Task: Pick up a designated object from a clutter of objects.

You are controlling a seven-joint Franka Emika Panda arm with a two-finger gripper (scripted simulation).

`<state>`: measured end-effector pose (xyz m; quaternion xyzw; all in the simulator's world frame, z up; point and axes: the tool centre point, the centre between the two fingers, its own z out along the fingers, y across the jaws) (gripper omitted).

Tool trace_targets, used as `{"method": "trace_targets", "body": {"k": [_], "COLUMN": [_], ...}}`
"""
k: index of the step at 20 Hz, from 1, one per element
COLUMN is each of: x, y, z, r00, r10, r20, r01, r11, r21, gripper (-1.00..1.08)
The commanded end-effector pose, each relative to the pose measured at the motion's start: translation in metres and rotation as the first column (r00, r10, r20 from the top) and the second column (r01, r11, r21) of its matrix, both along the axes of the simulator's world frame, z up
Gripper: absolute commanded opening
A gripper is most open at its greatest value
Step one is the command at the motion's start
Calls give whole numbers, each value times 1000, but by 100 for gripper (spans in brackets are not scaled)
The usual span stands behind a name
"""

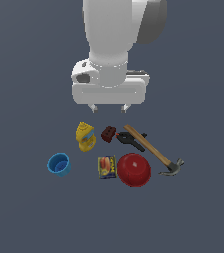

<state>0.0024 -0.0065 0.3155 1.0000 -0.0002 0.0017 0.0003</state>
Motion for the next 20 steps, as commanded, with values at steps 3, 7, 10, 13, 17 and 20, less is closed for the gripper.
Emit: {"method": "trace_targets", "body": {"k": [3,7,10,13,17,20], "x": [0,-2,-2,-2,0,3], "y": [2,11,12,11,10,8], "z": [-1,-3,-4,-4,-8,-11], "r00": [1000,1000,1000,1000,1000,999], "r10": [1,3,3,8,26,47], "r20": [-1,-9,-9,-8,-6,-2], "r01": [-1,-3,-3,-7,-26,-47], "r11": [1000,1000,1000,1000,999,998], "r21": [2,14,14,16,26,36], "gripper": [28,28,28,28,28,28]}}
